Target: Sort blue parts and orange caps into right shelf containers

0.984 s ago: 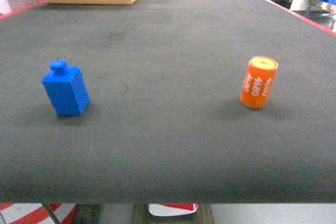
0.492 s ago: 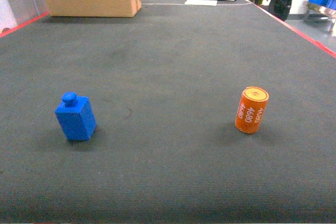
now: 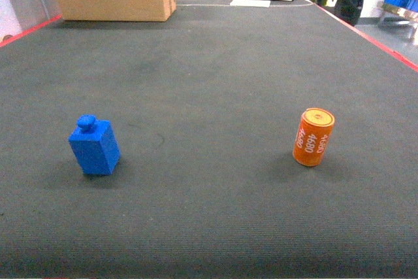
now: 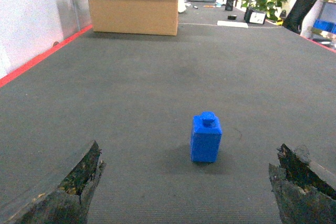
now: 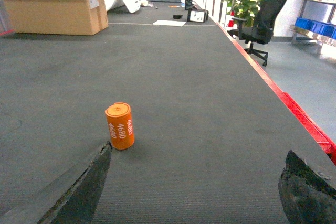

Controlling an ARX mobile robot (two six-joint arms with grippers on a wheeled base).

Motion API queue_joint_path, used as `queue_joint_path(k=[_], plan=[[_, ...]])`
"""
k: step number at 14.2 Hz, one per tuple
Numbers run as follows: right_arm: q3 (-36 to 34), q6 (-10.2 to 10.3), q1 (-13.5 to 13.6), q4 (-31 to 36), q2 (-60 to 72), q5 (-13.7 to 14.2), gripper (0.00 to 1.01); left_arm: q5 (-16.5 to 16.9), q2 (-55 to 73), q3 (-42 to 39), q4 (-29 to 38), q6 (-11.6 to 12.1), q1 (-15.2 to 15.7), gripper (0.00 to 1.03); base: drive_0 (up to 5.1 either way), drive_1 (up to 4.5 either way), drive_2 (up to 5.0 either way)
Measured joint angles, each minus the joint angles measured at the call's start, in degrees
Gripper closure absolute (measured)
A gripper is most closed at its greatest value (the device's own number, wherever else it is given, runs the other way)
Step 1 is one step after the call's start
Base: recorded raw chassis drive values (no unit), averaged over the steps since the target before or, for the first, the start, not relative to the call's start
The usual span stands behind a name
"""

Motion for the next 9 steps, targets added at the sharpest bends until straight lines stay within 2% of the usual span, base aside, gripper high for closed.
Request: queue_joint_path(k=[9], plan=[[0.0, 0.0, 0.0, 0.0, 0.0, 0.0, 0.03, 0.0, 0.0, 0.0, 0.0, 0.0, 0.0, 0.05, 0.0, 0.00, 0.0]])
